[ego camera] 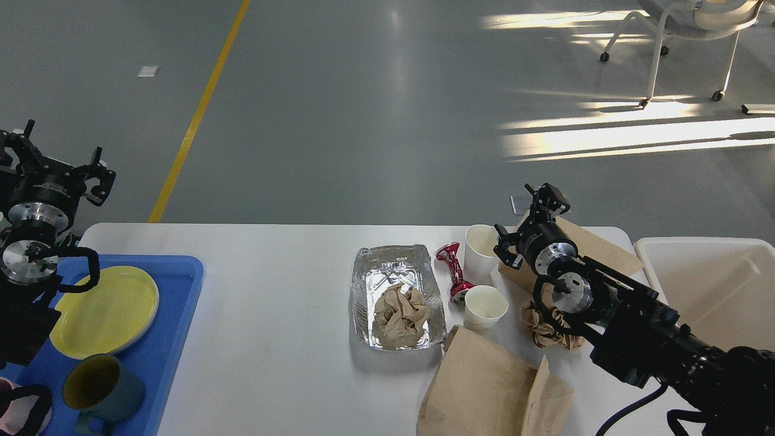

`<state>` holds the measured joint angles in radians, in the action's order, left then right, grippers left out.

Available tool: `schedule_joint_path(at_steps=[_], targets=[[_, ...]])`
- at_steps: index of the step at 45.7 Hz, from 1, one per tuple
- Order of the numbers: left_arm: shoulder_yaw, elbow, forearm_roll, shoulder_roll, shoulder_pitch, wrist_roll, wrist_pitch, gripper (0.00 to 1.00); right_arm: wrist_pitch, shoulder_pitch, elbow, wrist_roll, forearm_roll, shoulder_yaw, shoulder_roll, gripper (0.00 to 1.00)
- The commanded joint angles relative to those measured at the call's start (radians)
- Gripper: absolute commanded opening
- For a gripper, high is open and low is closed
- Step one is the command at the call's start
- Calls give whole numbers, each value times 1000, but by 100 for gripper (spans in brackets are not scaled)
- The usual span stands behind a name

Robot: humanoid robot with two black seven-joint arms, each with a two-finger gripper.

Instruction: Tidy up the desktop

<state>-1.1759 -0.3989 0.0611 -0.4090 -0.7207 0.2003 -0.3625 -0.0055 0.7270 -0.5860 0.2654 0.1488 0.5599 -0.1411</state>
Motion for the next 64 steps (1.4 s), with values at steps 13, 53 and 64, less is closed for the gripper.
schedule_joint_path(at_steps=[13,53,64], targets=[[1,2,-1,38,38,-1,-50,96,-1,0,0,0,0,0,0,100],[-2,3,-3,116,118,8,-66,96,-1,0,0,0,0,0,0,100],[-2,3,-1,121,125,33,-90,96,1,0,0,0,0,0,0,100]])
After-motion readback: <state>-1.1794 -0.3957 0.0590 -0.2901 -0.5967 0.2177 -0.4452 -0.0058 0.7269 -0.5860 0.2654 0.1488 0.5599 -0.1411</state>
